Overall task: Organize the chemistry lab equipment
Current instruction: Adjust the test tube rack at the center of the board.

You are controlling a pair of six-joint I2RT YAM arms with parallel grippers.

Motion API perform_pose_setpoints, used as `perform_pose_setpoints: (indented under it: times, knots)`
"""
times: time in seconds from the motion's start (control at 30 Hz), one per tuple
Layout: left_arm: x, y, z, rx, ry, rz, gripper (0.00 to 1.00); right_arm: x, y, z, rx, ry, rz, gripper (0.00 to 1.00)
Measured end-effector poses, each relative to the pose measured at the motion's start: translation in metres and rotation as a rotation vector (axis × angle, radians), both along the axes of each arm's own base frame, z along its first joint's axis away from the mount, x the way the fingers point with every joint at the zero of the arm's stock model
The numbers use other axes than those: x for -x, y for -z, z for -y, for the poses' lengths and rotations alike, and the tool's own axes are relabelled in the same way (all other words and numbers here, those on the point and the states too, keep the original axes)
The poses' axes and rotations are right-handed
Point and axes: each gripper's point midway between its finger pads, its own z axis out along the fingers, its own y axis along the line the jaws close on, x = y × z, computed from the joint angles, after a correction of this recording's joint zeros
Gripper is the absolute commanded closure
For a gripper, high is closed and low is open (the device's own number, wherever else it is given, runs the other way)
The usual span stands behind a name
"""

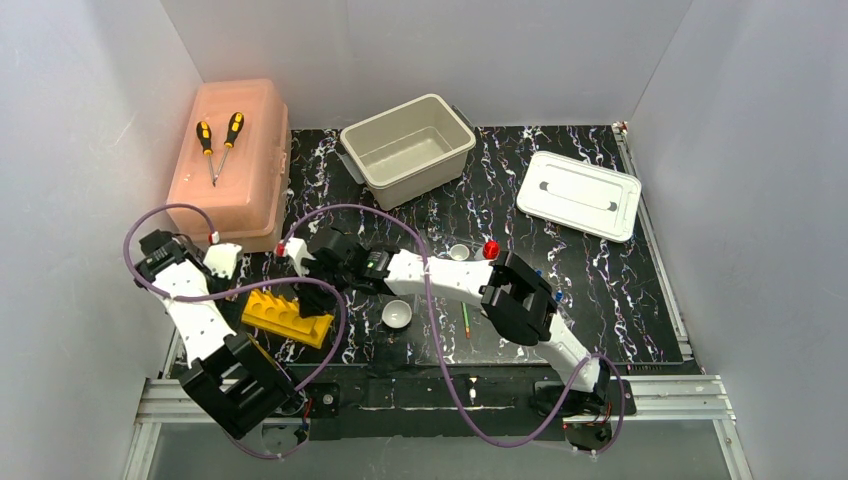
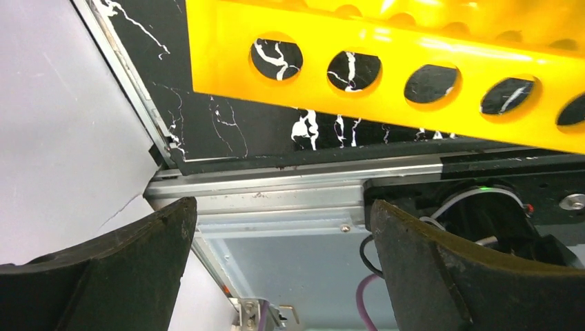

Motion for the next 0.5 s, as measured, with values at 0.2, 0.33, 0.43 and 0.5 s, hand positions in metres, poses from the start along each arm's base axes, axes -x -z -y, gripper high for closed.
perform_pose_setpoints:
  times: [0.2,0.33,0.43,0.5]
  knots:
    - [-0.002,0.027,-0.01,-0.027,0.019,-0.015,0.06,-0.004,0.004,0.004,-0.003,0.026,0.019,0.96]
    - [-0.017,0.036,-0.021,-0.036,0.023,0.004,0.06,-0.005,0.005,0.021,0.016,0.053,0.039,0.99]
    - [-0.03,0.039,-0.019,-0.038,0.053,0.029,0.06,-0.005,0.014,0.039,0.061,0.078,0.054,0.99]
    - [-0.04,0.041,-0.011,-0.036,0.101,0.042,0.05,-0.006,0.023,0.051,0.095,0.094,0.067,0.99]
